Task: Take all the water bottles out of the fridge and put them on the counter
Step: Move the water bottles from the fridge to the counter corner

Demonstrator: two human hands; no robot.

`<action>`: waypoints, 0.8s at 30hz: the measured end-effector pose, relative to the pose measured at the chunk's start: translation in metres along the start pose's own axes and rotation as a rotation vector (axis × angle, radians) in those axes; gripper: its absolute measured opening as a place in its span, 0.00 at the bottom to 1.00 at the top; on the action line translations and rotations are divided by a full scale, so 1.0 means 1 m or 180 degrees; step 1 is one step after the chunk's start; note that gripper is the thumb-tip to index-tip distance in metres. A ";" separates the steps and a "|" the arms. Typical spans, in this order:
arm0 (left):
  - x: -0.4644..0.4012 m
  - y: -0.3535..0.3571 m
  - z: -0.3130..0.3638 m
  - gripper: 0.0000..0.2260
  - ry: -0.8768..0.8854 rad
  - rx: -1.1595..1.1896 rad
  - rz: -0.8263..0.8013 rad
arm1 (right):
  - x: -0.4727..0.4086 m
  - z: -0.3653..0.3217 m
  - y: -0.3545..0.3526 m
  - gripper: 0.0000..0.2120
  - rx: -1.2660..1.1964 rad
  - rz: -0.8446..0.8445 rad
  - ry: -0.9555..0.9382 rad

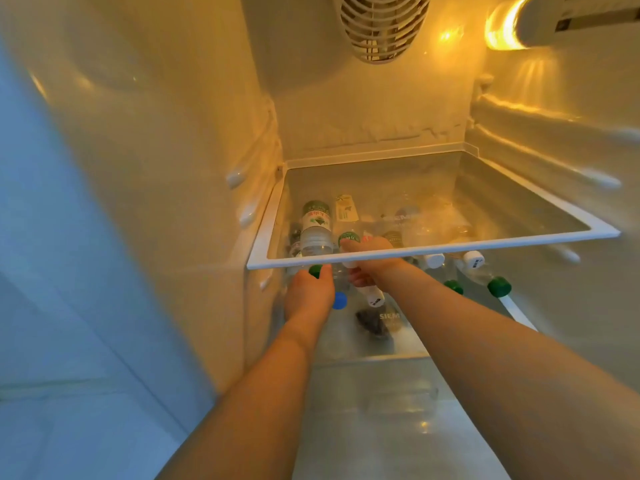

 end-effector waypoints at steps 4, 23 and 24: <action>-0.002 0.003 0.001 0.22 -0.0059 0.0147 0.0052 | -0.007 0.001 -0.001 0.12 -0.0144 -0.0039 -0.0040; 0.024 0.007 -0.015 0.18 -0.0041 0.0627 0.0395 | 0.035 0.011 -0.013 0.13 -0.0617 0.0233 0.0345; 0.030 0.008 -0.018 0.19 -0.0053 0.0723 0.0442 | 0.040 0.014 -0.013 0.14 -0.0701 0.0302 0.0358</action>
Point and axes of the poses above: each hand's wrist, its own x-axis away from the middle knuckle, its own y-axis out of the palm, z = x × y, the point moved 1 cm from there along -x, towards the middle knuckle, and after that the axes turned 7 degrees about -y, right-handed, at the moved point
